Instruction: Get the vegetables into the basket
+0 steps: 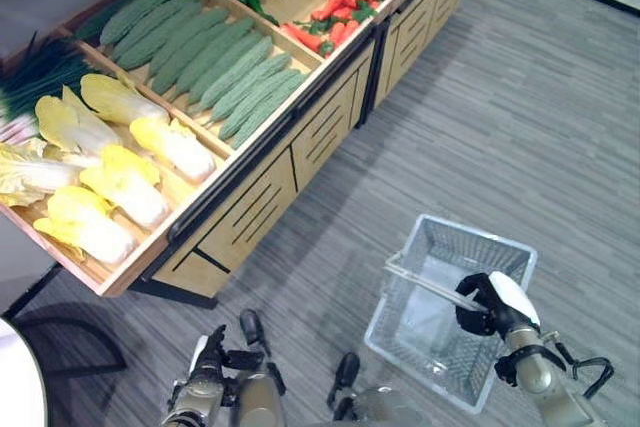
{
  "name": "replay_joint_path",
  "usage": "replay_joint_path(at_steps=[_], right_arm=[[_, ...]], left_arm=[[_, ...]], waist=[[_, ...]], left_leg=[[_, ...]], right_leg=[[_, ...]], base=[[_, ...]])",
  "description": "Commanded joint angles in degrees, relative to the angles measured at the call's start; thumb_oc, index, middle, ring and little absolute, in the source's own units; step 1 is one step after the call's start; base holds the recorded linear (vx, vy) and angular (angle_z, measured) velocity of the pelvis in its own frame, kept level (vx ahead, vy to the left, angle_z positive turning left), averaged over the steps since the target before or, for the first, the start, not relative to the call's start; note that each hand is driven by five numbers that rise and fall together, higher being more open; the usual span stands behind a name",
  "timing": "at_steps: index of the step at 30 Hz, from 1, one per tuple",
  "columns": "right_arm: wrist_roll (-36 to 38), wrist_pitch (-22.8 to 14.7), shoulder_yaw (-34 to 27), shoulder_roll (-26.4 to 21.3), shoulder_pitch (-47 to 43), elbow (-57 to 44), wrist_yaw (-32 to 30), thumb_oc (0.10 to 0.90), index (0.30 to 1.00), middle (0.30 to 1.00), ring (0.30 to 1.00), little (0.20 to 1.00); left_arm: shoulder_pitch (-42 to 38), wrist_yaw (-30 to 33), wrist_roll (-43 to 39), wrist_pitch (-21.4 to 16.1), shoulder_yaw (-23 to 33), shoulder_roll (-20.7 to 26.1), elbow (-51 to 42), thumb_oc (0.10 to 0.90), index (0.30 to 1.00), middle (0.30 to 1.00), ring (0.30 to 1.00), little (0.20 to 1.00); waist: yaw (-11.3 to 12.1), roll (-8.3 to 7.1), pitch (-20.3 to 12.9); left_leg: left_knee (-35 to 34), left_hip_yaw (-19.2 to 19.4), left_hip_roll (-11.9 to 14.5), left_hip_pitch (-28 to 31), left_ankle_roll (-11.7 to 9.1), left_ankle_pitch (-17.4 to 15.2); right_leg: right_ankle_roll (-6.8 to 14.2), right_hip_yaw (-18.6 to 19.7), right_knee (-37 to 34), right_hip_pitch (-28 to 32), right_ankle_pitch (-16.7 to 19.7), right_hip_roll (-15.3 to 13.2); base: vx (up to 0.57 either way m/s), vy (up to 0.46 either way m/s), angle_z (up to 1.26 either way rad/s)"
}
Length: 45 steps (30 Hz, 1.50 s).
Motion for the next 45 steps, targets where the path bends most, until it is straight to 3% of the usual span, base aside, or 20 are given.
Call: replay_joint_path(at_steps=[1,6,9,10,12,14,17,19,21,22,25,27,28,30,37,38,39,41,43,45], right_arm=[[-0.01,-3.73,-5.05,-2.94,-1.94,-6.80,-3.50,0.400,0.300,0.300,0.300,0.300],[-0.19,-3.61,-3.32,-1.30,-3.89,-5.41,-3.45,0.400,0.300,0.300,0.300,0.300],[-0.11,-3.65,-1.77,-0.48,-5.95,-5.00,-3.62,0.400,0.300,0.300,0.300,0.300],[-0.06,-3.70,-0.26,-0.07,-7.85,-3.75,-3.94,0.400,0.300,0.300,0.300,0.300],[-0.09,-3.76,0.24,0.12,-8.51,-3.37,-3.92,0.400,0.300,0.300,0.300,0.300],[-0.05,-3.71,0.91,0.40,-9.59,-2.04,-3.86,0.400,0.300,0.300,0.300,0.300],[0.74,-3.29,1.63,1.58,-10.47,2.89,-4.24,0.400,0.300,0.300,0.300,0.300],[0.92,-2.48,1.36,1.97,-10.96,10.35,-5.45,0.400,0.300,0.300,0.300,0.300],[1.02,-1.94,1.34,1.74,-11.41,17.13,-6.30,0.400,0.300,0.300,0.300,0.300],[1.02,-1.99,1.38,1.75,-11.50,17.22,-6.34,0.400,0.300,0.300,0.300,0.300],[2.71,-1.27,1.59,1.99,-12.37,27.48,-6.66,0.400,0.300,0.300,0.300,0.300],[2.89,-1.07,1.35,2.06,-12.38,29.68,-6.60,0.400,0.300,0.300,0.300,0.300],[4.50,-0.59,0.46,2.26,-12.60,37.46,-6.36,0.400,0.300,0.300,0.300,0.300],[5.55,-0.24,-0.20,2.66,-12.65,43.06,-5.81,0.400,0.300,0.300,0.300,0.300],[6.52,0.47,-1.26,3.12,-12.69,52.94,-5.30,0.400,0.300,0.300,0.300,0.300],[7.60,0.69,-2.54,3.00,-12.30,54.19,-5.62,0.400,0.300,0.300,0.300,0.300],[8.97,0.96,-3.85,3.14,-11.39,54.70,-5.87,0.400,0.300,0.300,0.300,0.300],[9.47,1.04,-4.07,3.08,-11.11,55.12,-5.93,0.400,0.300,0.300,0.300,0.300],[10.55,1.08,-4.93,3.80,-10.03,55.37,-6.05,0.400,0.300,0.300,0.300,0.300],[10.32,1.31,-4.19,5.18,-9.00,55.51,-5.75,0.400,0.300,0.300,0.300,0.300]], left_arm=[[3.41,0.87,4.15,0.49,-1.38,3.85,1.30,0.900,1.000,1.000,1.000,1.000],[2.85,1.11,4.31,-0.01,-1.70,5.49,0.35,0.900,1.000,1.000,1.000,1.000],[2.17,1.65,3.28,-0.26,-1.29,6.71,-0.07,0.900,1.000,1.000,1.000,1.000],[2.01,2.23,2.83,-0.37,-0.74,7.35,0.40,0.900,1.000,1.000,1.000,1.000],[2.11,2.25,2.65,-0.37,-0.53,7.44,0.32,0.900,1.000,1.000,1.000,1.000],[2.27,2.18,2.38,-0.37,-0.20,7.73,0.38,0.900,1.000,1.000,1.000,1.000],[2.49,1.71,1.73,-0.42,-0.27,8.08,0.99,0.900,1.000,1.000,1.000,1.000],[2.30,0.98,1.20,-0.79,-0.41,7.99,2.11,0.900,1.000,1.000,1.000,1.000],[2.01,0.99,1.21,-0.97,-0.61,8.08,2.77,0.900,1.000,1.000,1.000,1.000],[1.97,0.99,1.21,-0.97,-0.58,8.09,2.78,0.900,1.000,1.000,1.000,1.000],[1.20,0.94,0.95,-1.18,-0.99,8.15,3.54,0.900,1.000,1.000,1.000,1.000],[0.84,0.67,0.81,-1.35,-1.12,8.17,3.89,0.900,1.000,1.000,1.000,1.000],[0.23,0.48,0.20,-1.80,-1.80,8.05,4.10,0.900,1.000,1.000,1.000,1.000],[-0.02,0.12,-0.20,-1.93,-2.19,7.97,4.46,0.900,1.000,1.000,1.000,1.000],[1.43,-0.37,-2.59,-1.53,-0.53,6.46,5.74,0.900,1.000,1.000,1.000,1.000],[1.30,-0.12,-2.86,-1.31,-0.84,5.49,5.76,0.900,1.000,1.000,1.000,1.000],[1.23,-0.16,-2.97,-0.82,-1.36,4.37,5.78,0.900,1.000,1.000,1.000,1.000],[1.26,-0.19,-2.63,-0.77,-1.68,4.05,5.70,0.900,1.000,1.000,1.000,1.000],[1.30,-0.16,-2.02,-0.34,-1.88,3.53,6.36,0.900,1.000,1.000,1.000,1.000],[2.45,-0.01,-0.90,0.10,-1.27,3.08,7.91,0.900,1.000,1.000,1.000,1.000]], waist=[[0.77,-1.91,-3.08],[1.95,-3.66,-2.79],[2.83,-4.97,-2.90],[3.45,-5.42,-2.91],[3.67,-5.53,-2.85],[3.58,-5.14,-2.78],[2.24,-4.46,-2.57],[1.85,-4.00,-2.39],[1.25,-3.91,-2.04],[1.23,-3.88,-2.12],[0.06,-4.16,-1.37],[-0.27,-4.19,-1.23],[-0.64,-4.38,-0.89],[-0.99,-4.55,-0.61],[-0.56,-3.93,-2.27],[-0.47,-3.42,-2.24],[-1.16,-2.74,-2.60],[-1.33,-2.54,-2.65],[-2.27,-1.97,-3.21],[-2.46,-1.22,-4.95]], left_leg=[[5.61,0.23,-3.89,-0.52,1.67,-0.20],[11.31,0.05,-6.13,-2.77,3.40,-4.85],[12.27,-0.29,-7.81,-3.59,4.47,-6.77],[10.62,-0.20,-8.95,-2.50,5.46,-7.26],[9.37,0.00,-9.31,-1.82,5.89,-7.16],[6.24,-0.48,-10.15,0.18,7.02,-6.88],[0.89,-2.00,-10.65,4.74,7.27,-5.96],[-0.55,-3.22,-10.12,6.09,6.49,-5.41],[-0.74,-5.13,-9.89,7.00,5.65,-6.21],[-0.66,-5.14,-9.82,6.80,5.64,-6.15],[1.44,-8.75,-9.92,8.01,4.76,-8.22],[2.01,-10.06,-9.89,8.30,4.51,-8.87],[4.34,-13.29,-10.19,8.70,4.03,-10.83],[5.88,-16.22,-10.31,9.12,3.72,-12.05],[7.79,-20.44,-7.12,9.16,1.28,-10.89],[8.81,-19.94,-6.36,7.93,0.76,-8.63],[8.53,-15.90,-5.33,6.99,0.88,-7.18],[8.38,-14.36,-5.00,6.80,0.88,-6.70],[7.11,-8.55,-3.93,6.83,0.92,-5.79],[2.27,-7.11,-3.61,8.85,0.53,-4.71]], right_leg=[[7.45,7.52,9.39,1.70,-1.79,-11.22],[8.59,8.16,10.74,1.57,-0.68,-13.90],[9.79,8.31,11.12,1.05,2.45,-15.34],[10.71,8.63,13.23,-0.39,5.49,-16.57],[11.03,8.82,14.91,-1.28,6.67,-17.12],[11.38,10.56,20.99,-3.78,8.57,-17.30],[11.21,14.45,24.67,-8.03,9.26,-14.68],[10.68,14.84,19.72,-9.95,7.85,-14.24],[10.96,18.15,13.14,-11.86,7.43,-13.54],[10.91,18.11,12.92,-11.93,7.64,-13.47],[11.94,24.36,6.15,-13.83,10.41,-14.05],[12.11,25.71,5.05,-14.79,11.18,-14.40],[12.34,28.22,4.01,-16.24,11.71,-14.71],[12.28,28.54,5.43,-15.93,11.92,-14.27],[9.77,23.97,4.99,-11.37,8.44,-10.88],[8.85,21.75,5.14,-10.11,7.46,-10.50],[8.22,18.93,5.09,-8.69,6.46,-10.65],[8.04,17.95,4.89,-8.04,6.22,-10.58],[7.85,15.97,4.26,-7.04,5.85,-10.63],[8.20,14.65,3.50,-5.78,5.53,-10.19]], base=[[0.15,0.111,-0.29],[0.16,0.188,0.20],[0.12,0.187,0.34],[0.11,0.223,0.14],[0.06,0.151,0.00],[0.06,0.140,-0.02],[0.15,0.078,0.14],[0.16,-0.087,0.48],[0.16,-0.135,0.35],[0.17,-0.131,0.39],[0.20,-0.144,0.60],[0.22,-0.179,0.69],[0.25,-0.224,0.81],[0.27,-0.292,1.00],[0.15,-0.299,0.75],[0.07,-0.279,0.78],[0.09,-0.313,1.22],[0.04,-0.115,1.25],[0.03,-0.063,0.58],[0.12,-0.016,0.65]])
